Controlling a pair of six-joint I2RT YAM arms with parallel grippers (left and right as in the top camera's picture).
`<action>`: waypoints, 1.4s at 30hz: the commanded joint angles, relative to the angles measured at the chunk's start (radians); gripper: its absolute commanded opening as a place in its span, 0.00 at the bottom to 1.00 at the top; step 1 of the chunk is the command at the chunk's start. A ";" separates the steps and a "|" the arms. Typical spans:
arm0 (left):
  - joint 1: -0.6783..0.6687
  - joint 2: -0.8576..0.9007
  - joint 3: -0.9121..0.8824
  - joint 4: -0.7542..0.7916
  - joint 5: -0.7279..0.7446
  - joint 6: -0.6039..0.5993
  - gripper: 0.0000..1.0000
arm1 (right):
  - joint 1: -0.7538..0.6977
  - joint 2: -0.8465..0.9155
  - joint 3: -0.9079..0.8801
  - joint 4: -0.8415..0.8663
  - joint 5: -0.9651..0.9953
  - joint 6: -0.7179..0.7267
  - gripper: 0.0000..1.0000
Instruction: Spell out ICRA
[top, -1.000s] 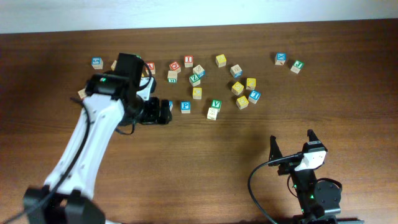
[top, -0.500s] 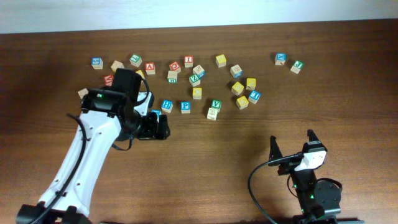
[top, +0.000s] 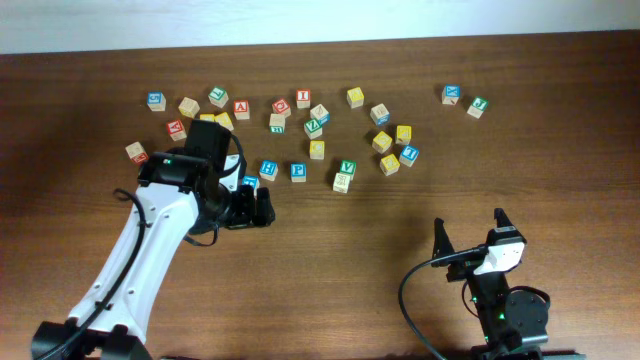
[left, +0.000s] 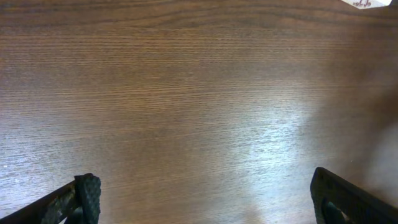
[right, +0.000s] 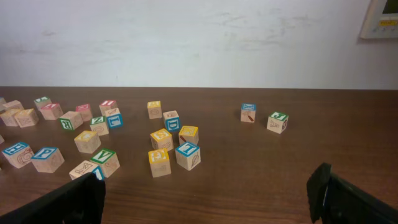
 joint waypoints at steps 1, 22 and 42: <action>-0.001 -0.006 -0.010 0.002 0.014 -0.039 0.99 | -0.007 -0.005 -0.005 -0.006 0.008 0.003 0.98; -0.001 -0.006 -0.074 0.155 -0.025 -0.137 0.99 | -0.007 -0.005 -0.005 -0.006 0.008 0.003 0.98; -0.001 -0.006 -0.074 0.268 -0.298 -0.129 0.99 | -0.007 -0.005 -0.005 -0.006 0.008 0.003 0.98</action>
